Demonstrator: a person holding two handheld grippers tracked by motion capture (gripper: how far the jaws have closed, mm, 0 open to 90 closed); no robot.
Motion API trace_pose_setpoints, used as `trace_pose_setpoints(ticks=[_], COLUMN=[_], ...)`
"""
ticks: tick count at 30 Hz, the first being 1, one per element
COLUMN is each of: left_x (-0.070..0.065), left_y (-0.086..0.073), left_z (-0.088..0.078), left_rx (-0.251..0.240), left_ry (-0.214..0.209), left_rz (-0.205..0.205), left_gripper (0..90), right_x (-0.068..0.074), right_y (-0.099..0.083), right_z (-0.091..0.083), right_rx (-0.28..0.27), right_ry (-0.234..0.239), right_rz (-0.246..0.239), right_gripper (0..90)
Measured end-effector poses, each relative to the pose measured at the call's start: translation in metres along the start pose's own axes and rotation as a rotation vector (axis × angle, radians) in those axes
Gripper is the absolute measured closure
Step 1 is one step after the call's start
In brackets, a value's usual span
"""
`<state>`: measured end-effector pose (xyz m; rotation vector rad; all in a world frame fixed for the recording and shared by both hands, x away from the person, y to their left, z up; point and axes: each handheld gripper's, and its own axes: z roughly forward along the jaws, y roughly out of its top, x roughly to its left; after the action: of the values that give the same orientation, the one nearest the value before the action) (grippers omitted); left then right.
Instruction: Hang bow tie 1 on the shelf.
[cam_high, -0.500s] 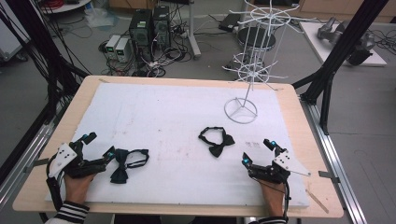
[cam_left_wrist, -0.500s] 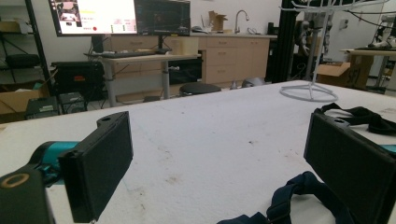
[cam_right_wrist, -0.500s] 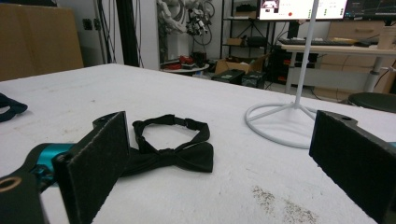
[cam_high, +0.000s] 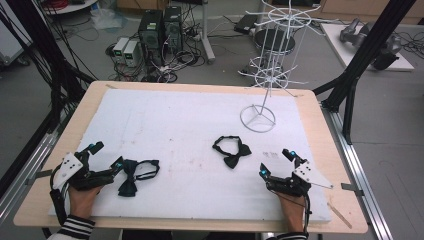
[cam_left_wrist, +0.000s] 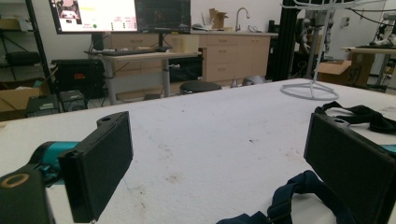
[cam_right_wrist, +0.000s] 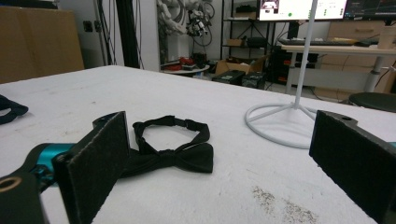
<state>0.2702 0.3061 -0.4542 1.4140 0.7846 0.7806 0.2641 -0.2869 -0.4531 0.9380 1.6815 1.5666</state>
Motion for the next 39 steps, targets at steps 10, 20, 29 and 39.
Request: trace_pose_setpoints(ticks=[10, 20, 29, 39], left_x=[0.001, -0.002, -0.003, -0.006], left_y=[0.022, 0.047, 0.069, 0.076], left_z=[-0.007, -0.012, -0.011, -0.01], left_rx=[0.007, 0.107, 0.246, 0.366], left_ry=[0.007, -0.028, -0.063, -0.095], left_rz=[0.009, 0.048, 0.091, 0.12], left_gripper=[8.5, 8.6, 8.7, 8.7], right_x=[0.001, 0.002, 0.001, 0.001], right_y=[0.0, 0.0, 0.0, 0.0], right_z=[0.0, 0.0, 0.0, 0.001], right_rx=[0.005, 0.008, 0.01, 0.01], right_ry=[-0.005, -0.007, -0.005, -0.006], right_rz=[0.002, -0.001, 0.002, 0.0], right_gripper=[4.5, 4.5, 4.5, 4.5])
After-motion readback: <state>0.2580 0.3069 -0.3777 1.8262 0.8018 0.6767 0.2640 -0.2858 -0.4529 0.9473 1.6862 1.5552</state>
